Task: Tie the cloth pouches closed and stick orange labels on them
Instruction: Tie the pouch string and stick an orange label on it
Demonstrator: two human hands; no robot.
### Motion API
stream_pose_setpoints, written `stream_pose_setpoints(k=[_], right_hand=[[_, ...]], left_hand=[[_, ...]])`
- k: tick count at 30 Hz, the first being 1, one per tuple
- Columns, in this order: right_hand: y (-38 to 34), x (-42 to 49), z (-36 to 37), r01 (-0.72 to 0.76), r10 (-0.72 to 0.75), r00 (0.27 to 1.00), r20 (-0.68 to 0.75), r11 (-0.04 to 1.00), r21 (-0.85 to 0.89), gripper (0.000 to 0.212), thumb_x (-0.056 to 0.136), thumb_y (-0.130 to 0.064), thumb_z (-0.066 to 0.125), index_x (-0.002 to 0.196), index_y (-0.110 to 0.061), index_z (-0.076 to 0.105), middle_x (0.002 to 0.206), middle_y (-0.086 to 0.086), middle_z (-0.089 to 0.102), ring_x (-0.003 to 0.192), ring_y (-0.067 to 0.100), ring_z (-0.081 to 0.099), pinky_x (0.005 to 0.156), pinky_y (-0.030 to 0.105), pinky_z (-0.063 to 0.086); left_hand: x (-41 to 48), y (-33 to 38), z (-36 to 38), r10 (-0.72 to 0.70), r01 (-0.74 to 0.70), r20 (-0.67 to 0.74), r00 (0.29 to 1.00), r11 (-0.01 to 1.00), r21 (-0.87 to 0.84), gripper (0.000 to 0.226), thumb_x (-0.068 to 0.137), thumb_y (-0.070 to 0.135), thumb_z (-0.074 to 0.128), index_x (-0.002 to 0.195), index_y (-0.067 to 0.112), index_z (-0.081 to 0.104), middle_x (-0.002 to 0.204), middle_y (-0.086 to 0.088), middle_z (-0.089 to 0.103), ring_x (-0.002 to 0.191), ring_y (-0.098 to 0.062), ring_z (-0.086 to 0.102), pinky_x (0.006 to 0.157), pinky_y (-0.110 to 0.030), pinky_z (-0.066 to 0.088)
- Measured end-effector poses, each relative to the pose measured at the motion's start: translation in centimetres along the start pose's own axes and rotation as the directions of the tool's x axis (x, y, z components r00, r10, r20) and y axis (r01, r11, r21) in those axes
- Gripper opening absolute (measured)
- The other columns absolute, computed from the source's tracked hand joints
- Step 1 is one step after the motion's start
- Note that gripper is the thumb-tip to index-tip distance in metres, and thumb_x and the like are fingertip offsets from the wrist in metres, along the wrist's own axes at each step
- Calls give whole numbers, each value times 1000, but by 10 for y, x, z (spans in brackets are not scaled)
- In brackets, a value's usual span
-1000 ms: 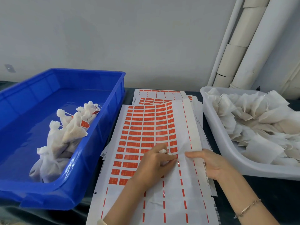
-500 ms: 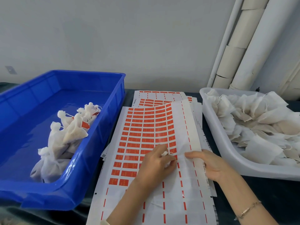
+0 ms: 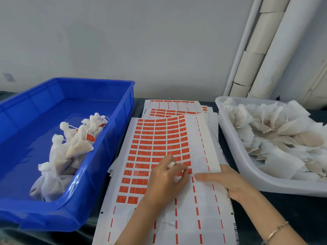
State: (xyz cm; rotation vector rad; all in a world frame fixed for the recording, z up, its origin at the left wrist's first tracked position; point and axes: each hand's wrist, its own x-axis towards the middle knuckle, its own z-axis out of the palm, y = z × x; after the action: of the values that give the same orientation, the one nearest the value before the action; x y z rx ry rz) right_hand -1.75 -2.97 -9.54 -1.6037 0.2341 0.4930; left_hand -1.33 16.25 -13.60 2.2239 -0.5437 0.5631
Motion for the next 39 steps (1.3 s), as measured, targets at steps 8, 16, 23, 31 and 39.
stream_pose_setpoints(k=[8, 16, 23, 31, 39], right_hand=[[-4, 7, 6, -112, 110, 992, 56, 992, 48, 43, 75, -4, 76, 116, -12, 64, 104, 16, 72, 95, 36, 69, 87, 54, 53], [0, 6, 10, -102, 94, 993, 68, 986, 134, 50, 67, -7, 79, 115, -9, 65, 107, 22, 69, 100, 41, 66, 93, 60, 48], [8, 8, 6, -64, 50, 995, 84, 982, 175, 62, 65, -11, 81, 123, -10, 60, 116, 24, 65, 108, 44, 61, 97, 63, 44], [10, 8, 4, -24, 8, 995, 97, 987, 160, 67, 65, -15, 79, 127, -11, 57, 118, 23, 64, 109, 43, 61, 96, 63, 44], [4, 9, 0, -17, 8, 995, 101, 996, 92, 61, 66, -16, 83, 123, -14, 60, 113, 16, 68, 104, 37, 66, 93, 59, 48]], left_hand=[[-1, -1, 0, -9, 10, 91, 996, 1000, -19, 26, 83, 38, 69, 108, 32, 72, 93, 28, 45, 79, 3, 50, 65, -3, 40], [-2, -6, -3, -38, 56, 90, 995, 976, -210, 32, 82, 53, 64, 108, 36, 71, 92, 30, 46, 79, -7, 53, 56, -9, 43], [2, -9, -1, -74, 106, 116, 990, 949, -297, 36, 77, 52, 66, 103, 29, 74, 86, 27, 54, 87, -4, 54, 64, -11, 48], [1, -9, -1, -27, 53, 126, 992, 978, -204, 34, 82, 43, 62, 110, 26, 72, 86, 30, 48, 84, 1, 51, 65, -5, 43], [3, -14, 0, -182, 197, 75, 980, 919, -341, 15, 83, 35, 70, 97, 34, 75, 88, 24, 62, 91, -5, 55, 67, -14, 49]])
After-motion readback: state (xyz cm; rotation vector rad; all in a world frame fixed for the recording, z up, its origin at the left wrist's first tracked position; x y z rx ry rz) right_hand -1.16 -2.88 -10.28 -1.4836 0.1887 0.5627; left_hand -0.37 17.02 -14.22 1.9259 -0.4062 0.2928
